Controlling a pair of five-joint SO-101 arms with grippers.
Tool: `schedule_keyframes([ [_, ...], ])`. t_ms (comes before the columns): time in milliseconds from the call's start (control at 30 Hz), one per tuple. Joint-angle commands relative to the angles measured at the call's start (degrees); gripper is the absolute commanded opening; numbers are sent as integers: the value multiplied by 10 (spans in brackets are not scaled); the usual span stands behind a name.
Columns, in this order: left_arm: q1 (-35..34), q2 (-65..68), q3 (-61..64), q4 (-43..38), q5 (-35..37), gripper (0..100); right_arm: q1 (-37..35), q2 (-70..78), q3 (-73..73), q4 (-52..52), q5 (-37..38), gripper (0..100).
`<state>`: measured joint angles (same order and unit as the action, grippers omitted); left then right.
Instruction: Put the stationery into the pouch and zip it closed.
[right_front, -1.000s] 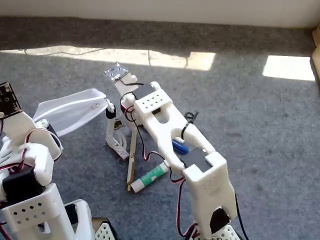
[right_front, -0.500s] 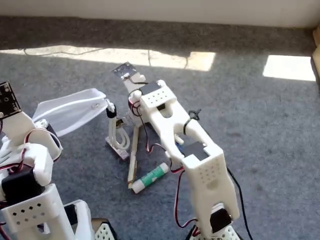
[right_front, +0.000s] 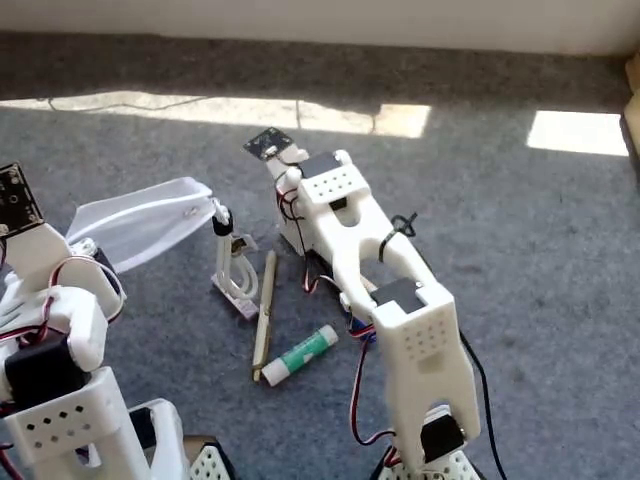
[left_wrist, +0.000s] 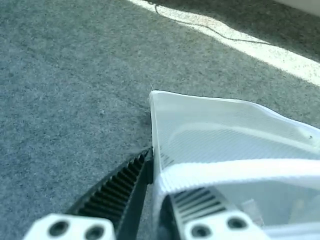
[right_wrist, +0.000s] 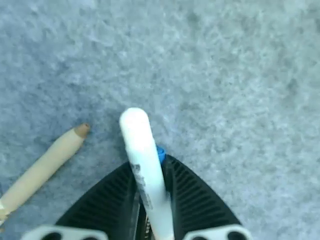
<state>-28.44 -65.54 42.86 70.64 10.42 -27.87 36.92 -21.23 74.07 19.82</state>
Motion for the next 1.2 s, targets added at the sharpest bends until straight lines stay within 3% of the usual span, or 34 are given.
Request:
schedule_keyframes([
  [0, 0, 0, -12, -1, 6, 7, 16, -12, -64, 51, 8, 9],
  [367, 29, 1, -12, -1, 6, 7, 29, -12, -144, 148, 7, 8],
  [767, 29, 1, -12, -1, 6, 7, 33, -17, -159, 124, -26, 8],
  [1167, 39, 1, -12, 0, 6, 7, 32, -144, -189, 146, -35, 8],
])
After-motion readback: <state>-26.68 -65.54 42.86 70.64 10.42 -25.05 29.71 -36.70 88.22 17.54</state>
